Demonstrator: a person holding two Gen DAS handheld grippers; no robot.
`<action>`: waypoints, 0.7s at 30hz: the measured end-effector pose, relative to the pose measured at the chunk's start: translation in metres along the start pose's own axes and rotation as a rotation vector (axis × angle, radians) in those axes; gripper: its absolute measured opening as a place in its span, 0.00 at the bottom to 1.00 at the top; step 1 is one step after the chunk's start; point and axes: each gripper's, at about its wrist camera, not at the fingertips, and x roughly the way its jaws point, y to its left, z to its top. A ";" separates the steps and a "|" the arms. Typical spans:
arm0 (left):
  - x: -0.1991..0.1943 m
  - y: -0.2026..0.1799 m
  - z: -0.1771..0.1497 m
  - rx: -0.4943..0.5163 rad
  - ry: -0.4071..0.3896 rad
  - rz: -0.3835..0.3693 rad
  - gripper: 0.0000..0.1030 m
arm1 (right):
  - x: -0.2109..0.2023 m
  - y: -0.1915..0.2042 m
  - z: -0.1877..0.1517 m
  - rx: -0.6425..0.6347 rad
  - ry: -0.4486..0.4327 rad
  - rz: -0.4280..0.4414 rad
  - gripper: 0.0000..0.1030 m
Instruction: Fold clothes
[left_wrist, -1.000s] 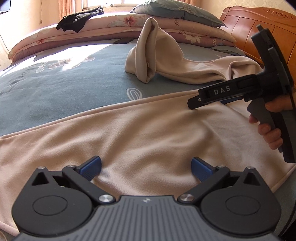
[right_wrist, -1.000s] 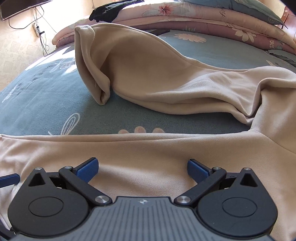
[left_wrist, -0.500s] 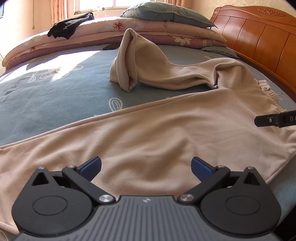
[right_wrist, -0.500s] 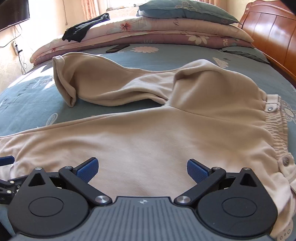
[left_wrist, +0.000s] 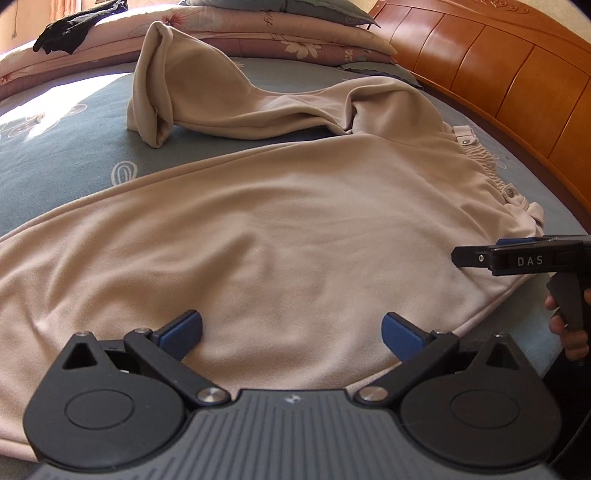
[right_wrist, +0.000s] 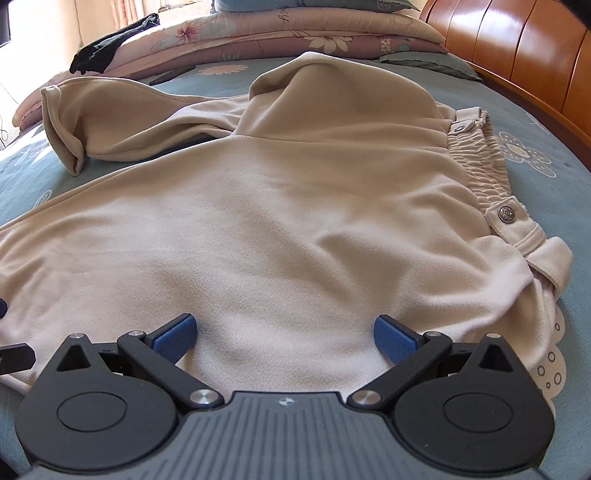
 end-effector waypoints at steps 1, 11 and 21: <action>-0.001 0.002 0.000 -0.007 -0.002 -0.011 0.99 | 0.000 -0.001 -0.001 0.006 -0.006 0.006 1.00; -0.007 0.013 -0.003 -0.030 -0.002 -0.071 0.99 | -0.004 0.001 -0.008 -0.001 -0.054 -0.005 1.00; -0.026 0.011 -0.015 -0.022 0.047 -0.038 0.99 | -0.004 0.005 -0.011 -0.037 -0.061 -0.022 1.00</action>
